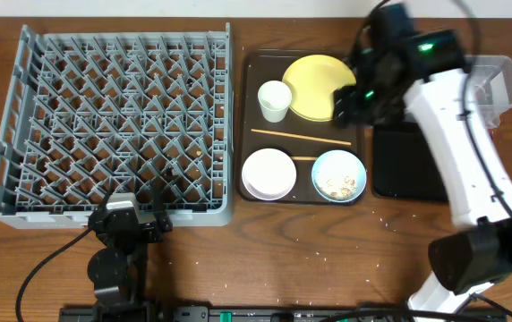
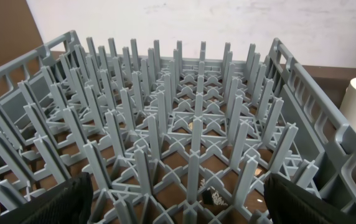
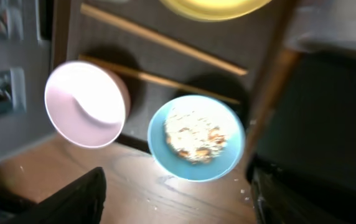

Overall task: Sort waste into correct bins and load items into the dishwasher
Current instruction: 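Grasp the blue bowl of rice with the right gripper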

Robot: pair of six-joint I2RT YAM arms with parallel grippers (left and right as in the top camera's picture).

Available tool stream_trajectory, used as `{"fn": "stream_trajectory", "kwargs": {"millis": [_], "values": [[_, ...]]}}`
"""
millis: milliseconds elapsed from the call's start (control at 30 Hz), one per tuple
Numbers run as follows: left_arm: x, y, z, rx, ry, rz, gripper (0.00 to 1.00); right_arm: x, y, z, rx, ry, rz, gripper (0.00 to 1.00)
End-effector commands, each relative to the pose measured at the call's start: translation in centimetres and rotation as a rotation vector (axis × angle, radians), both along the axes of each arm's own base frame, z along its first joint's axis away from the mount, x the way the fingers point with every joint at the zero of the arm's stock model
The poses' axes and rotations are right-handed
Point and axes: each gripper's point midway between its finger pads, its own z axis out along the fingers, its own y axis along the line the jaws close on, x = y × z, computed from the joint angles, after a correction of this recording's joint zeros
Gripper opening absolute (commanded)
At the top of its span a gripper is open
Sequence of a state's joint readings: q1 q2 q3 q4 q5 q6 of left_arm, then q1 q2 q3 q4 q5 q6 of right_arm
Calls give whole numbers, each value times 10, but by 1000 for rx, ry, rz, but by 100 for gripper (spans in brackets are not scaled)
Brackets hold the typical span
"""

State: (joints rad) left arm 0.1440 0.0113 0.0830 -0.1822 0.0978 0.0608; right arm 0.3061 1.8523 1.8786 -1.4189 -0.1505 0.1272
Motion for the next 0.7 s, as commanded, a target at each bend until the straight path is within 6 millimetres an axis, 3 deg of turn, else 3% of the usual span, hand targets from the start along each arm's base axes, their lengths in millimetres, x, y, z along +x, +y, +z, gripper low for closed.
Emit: {"fn": "stream_trajectory", "kwargs": {"millis": [0, 267, 667], "values": [[0, 2, -13, 11, 32, 11, 89, -18, 19, -31, -24, 67, 90, 69], [0, 3, -13, 11, 32, 11, 89, -47, 41, -95, -140, 94, 215, 60], [0, 2, -13, 11, 32, 11, 89, -64, 42, -159, -229, 46, 320, 46]]}}
